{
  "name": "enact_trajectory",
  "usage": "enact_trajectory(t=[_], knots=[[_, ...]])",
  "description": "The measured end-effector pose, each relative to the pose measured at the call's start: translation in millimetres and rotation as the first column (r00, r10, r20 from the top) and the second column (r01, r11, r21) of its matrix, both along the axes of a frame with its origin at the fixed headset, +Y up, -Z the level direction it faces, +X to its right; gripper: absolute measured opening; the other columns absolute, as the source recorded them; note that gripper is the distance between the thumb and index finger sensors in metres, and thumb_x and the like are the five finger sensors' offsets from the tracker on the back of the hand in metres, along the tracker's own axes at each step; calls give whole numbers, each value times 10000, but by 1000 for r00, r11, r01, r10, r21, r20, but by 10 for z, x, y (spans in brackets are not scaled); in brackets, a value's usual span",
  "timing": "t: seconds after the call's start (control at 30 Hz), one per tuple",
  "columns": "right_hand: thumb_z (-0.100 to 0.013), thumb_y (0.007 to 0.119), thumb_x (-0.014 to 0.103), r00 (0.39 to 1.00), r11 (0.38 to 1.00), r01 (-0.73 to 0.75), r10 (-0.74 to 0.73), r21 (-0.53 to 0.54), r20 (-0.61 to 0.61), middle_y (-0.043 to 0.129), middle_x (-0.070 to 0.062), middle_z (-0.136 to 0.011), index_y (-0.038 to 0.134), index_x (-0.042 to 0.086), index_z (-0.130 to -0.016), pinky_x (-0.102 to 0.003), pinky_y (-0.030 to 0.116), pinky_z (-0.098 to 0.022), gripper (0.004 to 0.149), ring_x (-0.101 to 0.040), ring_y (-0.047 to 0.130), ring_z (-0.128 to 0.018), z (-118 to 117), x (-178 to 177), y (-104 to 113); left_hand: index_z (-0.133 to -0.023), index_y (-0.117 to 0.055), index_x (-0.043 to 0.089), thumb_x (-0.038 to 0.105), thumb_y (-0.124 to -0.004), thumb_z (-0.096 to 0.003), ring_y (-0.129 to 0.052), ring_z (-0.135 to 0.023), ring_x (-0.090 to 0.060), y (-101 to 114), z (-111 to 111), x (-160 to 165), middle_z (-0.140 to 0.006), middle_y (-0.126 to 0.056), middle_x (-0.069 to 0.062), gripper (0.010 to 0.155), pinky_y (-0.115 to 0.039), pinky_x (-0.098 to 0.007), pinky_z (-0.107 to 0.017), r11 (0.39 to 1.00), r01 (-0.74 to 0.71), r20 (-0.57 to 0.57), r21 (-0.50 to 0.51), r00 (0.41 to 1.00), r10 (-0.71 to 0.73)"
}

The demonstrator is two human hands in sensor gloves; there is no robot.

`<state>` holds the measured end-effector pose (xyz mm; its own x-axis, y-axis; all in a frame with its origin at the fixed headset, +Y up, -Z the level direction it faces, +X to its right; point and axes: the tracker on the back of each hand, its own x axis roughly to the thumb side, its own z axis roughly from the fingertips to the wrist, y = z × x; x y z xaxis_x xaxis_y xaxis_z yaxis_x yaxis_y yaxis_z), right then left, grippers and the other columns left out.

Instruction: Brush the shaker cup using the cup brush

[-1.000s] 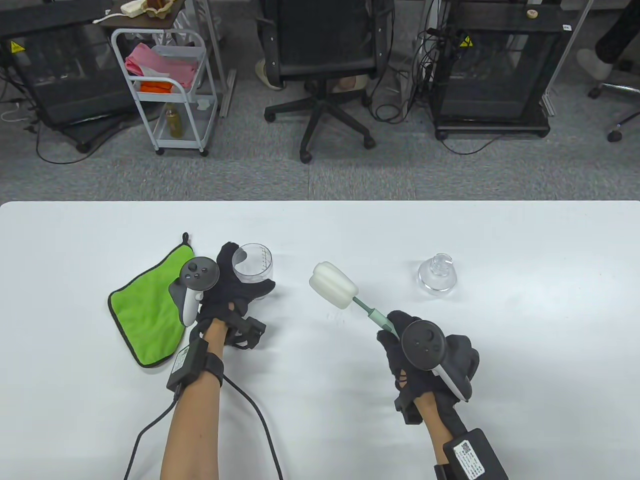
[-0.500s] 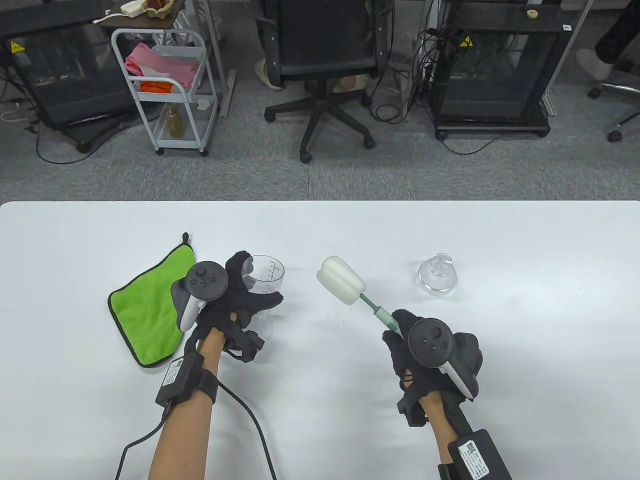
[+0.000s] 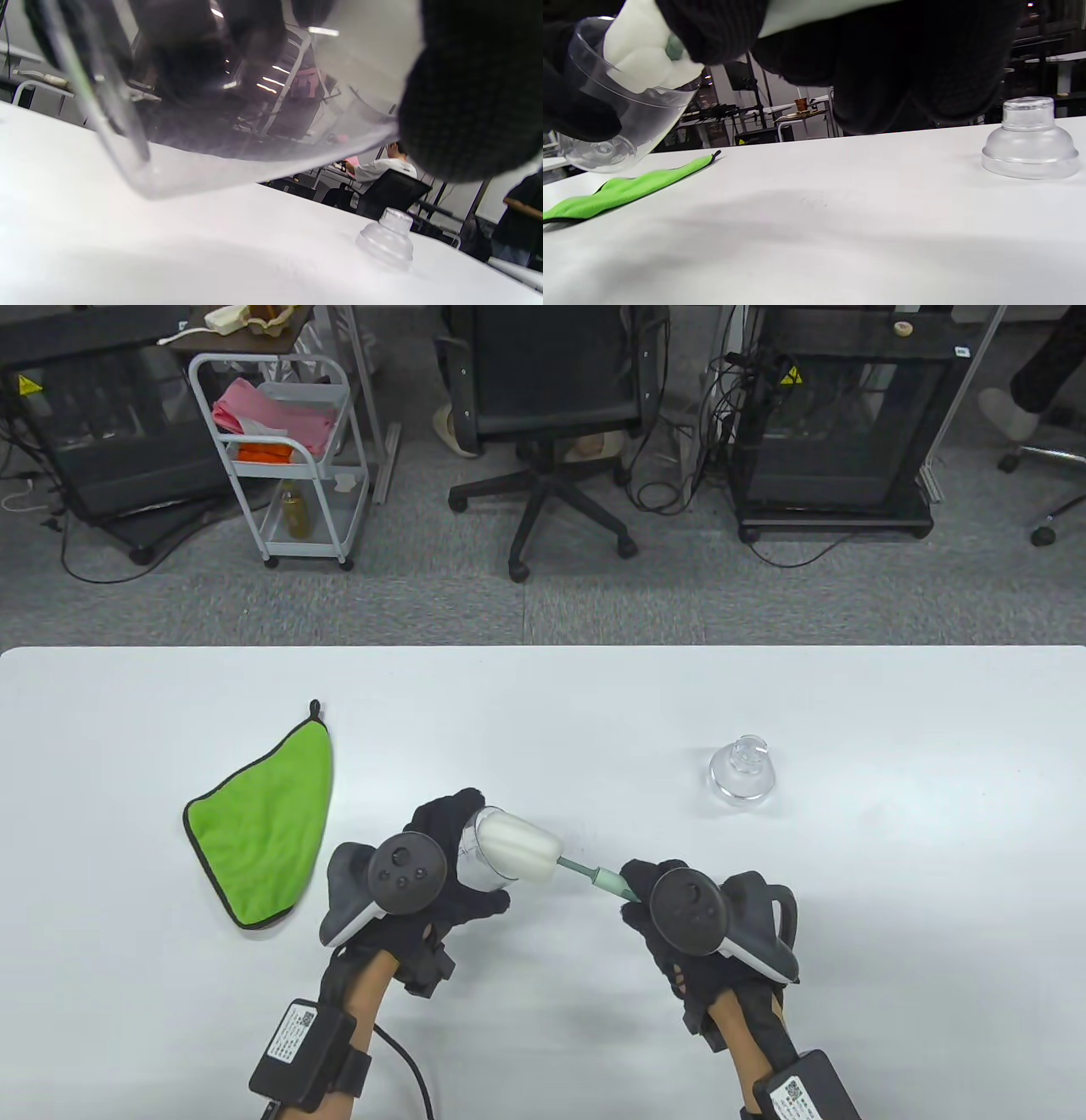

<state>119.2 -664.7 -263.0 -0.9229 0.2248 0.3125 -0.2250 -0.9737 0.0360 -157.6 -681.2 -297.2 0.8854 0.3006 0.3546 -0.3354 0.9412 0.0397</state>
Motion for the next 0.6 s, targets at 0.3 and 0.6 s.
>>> enact_trajectory(t=[0.3,0.6], knots=[[-338,845,399,986,996,-44,56,74,-160,926,-58,-709,781,283,-857,-363,962,-264,535,-239,1063,-418,47,-246,-46,-1050,-430,431,669,-1069,-161,-943,-903,-322,25,324,389,-1090,-768,21,1121,-774,-625,-617,946,271,60,179,956,-286],[-345,724,482,988,990,-114,122,87,-91,1010,-29,-555,839,339,-827,-337,915,-101,516,-231,1000,-218,-11,-282,-80,-1071,-489,367,641,-1087,-146,-948,-911,-320,-4,354,434,-1093,-771,55,1134,-765,-634,-624,948,272,138,167,945,-295]])
